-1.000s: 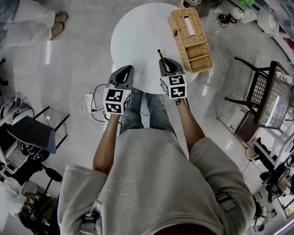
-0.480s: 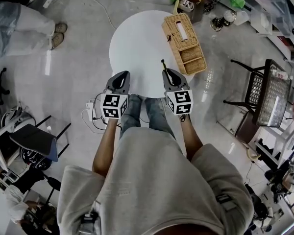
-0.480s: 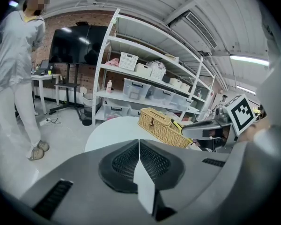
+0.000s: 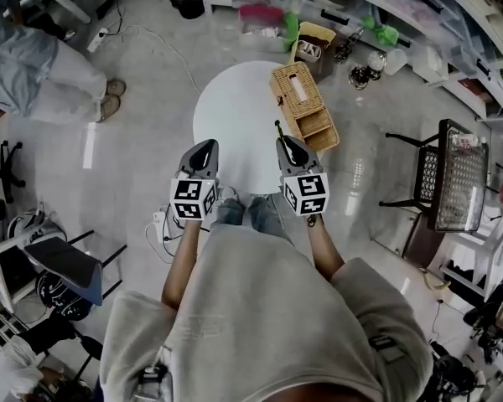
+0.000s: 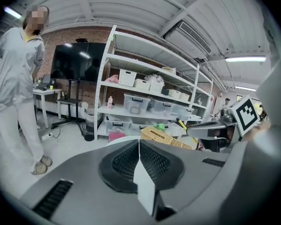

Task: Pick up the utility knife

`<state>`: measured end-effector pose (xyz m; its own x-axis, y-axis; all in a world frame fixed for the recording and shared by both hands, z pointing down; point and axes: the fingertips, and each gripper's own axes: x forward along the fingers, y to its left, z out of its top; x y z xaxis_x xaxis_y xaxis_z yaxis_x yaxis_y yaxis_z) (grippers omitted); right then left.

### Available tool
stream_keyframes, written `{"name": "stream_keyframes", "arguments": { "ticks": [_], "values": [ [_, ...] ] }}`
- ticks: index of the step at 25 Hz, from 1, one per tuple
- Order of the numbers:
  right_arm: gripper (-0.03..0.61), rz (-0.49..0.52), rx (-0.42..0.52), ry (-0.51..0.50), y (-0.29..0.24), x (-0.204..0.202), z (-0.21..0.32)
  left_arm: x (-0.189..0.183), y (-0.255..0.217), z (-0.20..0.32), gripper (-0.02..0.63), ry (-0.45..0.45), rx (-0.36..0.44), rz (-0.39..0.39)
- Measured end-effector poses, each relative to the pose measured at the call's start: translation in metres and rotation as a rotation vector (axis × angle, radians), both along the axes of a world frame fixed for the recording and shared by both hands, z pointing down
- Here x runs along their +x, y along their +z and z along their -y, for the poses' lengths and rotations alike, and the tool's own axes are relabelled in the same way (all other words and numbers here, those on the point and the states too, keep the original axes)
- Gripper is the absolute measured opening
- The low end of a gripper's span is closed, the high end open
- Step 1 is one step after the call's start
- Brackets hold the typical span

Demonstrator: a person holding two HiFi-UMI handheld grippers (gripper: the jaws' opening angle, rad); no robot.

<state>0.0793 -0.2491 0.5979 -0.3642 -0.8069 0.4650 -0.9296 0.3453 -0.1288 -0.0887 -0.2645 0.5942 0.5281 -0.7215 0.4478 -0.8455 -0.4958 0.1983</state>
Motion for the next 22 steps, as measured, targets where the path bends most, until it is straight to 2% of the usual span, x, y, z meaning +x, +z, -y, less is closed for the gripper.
{"name": "stream_keyframes", "arguments": {
  "ticks": [8,22],
  "values": [
    [0.069,0.012,0.114,0.038,-0.052,0.013,0.012,0.005,-0.046,0.015,0.023,0.003,0.102,-0.011],
    [0.069,0.002,0.274,0.069,-0.109,0.031,0.035,0.009,-0.104,0.051,0.023,0.002,0.263,-0.025]
  ]
}}
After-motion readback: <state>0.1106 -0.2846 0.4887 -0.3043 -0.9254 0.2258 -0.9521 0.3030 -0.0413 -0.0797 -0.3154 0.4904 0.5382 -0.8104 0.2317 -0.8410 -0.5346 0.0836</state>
